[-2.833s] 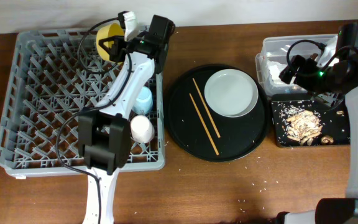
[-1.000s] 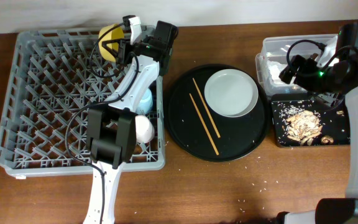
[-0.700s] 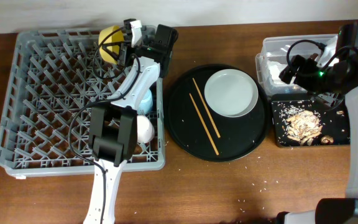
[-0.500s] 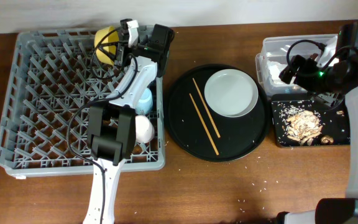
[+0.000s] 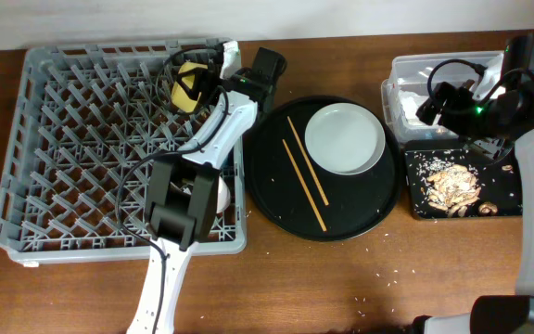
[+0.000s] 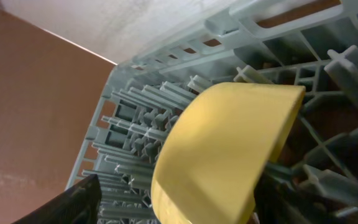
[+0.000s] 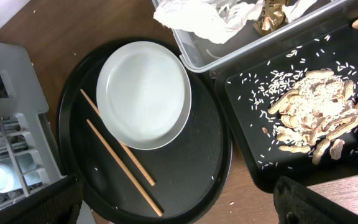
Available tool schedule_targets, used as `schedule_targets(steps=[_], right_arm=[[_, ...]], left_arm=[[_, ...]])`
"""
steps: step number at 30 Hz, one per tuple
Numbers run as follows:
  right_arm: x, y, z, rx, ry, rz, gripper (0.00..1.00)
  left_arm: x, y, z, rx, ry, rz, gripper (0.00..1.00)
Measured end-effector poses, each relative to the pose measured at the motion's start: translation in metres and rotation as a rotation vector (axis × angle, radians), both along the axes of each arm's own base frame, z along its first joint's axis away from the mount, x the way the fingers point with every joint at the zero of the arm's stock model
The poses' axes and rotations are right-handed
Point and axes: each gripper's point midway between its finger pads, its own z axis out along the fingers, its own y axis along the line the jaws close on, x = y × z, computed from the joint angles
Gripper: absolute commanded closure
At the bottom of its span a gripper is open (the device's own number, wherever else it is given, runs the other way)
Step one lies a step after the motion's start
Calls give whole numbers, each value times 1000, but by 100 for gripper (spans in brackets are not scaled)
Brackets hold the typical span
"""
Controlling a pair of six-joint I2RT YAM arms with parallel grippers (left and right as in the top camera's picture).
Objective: Sort waste into correct bins and load items into the dishwasher rack
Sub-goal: 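Lower the yellow bowl upright into the rack's back row and release, then grasp the white plate with the left gripper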
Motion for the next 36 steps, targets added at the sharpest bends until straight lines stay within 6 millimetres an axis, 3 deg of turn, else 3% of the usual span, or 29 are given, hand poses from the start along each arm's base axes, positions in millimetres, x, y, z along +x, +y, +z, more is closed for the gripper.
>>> schedule_targets(steps=[3,5,6,9,11,14,16,18,21,24,26,28,29,33,36], right_arm=[[0,0,0,0,0,0,2],[0,0,0,0,0,0,1],[0,0,0,-1,-1,0,2],[0,0,0,-3,0,-1,1],[0,0,0,-3,0,-1,2],[0,0,0,-3,0,-1,2],[0,0,0,-2,2,-1,2],[0,0,0,-2,1,-1,2],[0,0,0,-2,1,-1,1],[0,0,0,-3,0,0,2],[0,0,0,-2,1,-1,2],[0,0,0,-3,0,0,1],[0,0,0,-3,0,0,2],[0,0,0,-3,0,-1,2],[0,0,0,-3,0,-1,2]], left_arm=[[3,-4,-5,-105,122,-75,13],[-2,-21,-3,-240,212,-161,13],[-8,-37,-3,-339,264,-223,13],[-30,-114,24,-726,355,-485,13],[-48,-163,26,-936,437,-636,14],[-60,-203,27,-1043,467,-723,19],[-70,-236,4,-1073,512,-755,21],[-79,-265,-42,-1089,559,-720,21],[-80,-264,-78,-1072,549,-585,26],[-72,-258,-80,-1070,491,-522,35],[-73,-259,-88,-1076,487,-492,54],[-78,-262,-102,-1072,507,-473,57],[-80,-263,-106,-1067,510,-467,64],[-81,-265,-106,-1069,510,-465,99],[-81,-266,-104,-1075,507,-469,99]])
